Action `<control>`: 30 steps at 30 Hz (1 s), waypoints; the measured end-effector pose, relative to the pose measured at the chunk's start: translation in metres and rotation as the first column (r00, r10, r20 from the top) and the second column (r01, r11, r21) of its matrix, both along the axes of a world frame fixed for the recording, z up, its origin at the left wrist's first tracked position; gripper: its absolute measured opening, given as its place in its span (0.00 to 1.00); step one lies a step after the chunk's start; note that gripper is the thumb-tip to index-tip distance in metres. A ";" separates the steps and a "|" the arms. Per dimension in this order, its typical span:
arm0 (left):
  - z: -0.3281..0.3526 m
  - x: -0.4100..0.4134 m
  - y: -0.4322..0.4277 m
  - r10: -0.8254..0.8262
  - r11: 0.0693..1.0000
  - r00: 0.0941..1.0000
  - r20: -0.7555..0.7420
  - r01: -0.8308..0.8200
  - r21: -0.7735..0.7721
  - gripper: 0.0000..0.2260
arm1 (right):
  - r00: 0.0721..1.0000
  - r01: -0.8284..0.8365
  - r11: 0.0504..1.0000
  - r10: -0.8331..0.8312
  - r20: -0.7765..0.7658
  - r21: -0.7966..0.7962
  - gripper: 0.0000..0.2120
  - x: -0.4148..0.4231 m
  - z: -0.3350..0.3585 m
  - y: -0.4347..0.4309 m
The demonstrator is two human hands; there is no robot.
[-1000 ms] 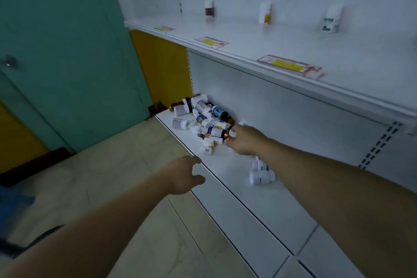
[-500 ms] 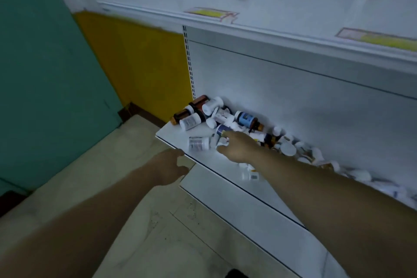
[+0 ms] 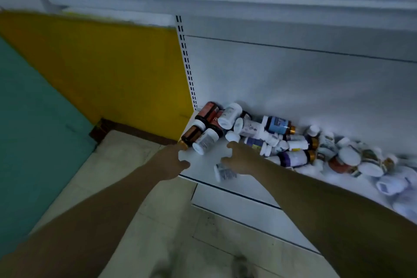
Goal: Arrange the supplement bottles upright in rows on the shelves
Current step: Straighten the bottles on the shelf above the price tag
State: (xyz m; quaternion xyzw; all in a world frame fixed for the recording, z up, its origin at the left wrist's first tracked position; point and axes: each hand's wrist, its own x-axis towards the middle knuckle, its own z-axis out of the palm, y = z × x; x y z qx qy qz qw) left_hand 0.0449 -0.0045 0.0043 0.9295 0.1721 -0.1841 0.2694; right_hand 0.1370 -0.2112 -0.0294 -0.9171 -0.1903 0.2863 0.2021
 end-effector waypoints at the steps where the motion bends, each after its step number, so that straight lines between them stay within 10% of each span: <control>1: -0.006 0.010 0.011 -0.030 1.000 0.999 0.024 0.030 -0.004 0.25 | 0.999 0.038 0.999 -0.038 0.006 -0.003 0.30 0.001 -0.004 0.008; 8: -0.061 0.069 0.061 -0.178 0.973 0.976 0.126 0.194 -0.128 0.18 | 0.955 0.265 0.962 -0.272 0.118 0.068 0.30 0.010 -0.031 0.074; 21: -0.104 0.085 0.083 0.006 0.955 0.959 0.282 0.078 -0.286 0.15 | 0.915 0.228 0.973 -0.225 0.336 0.029 0.24 0.031 -0.040 0.112; 30: -0.091 0.089 0.105 0.244 0.932 0.882 0.403 -0.098 -0.348 0.16 | 0.874 -0.038 0.963 0.162 0.458 -0.269 0.29 0.094 -0.026 0.158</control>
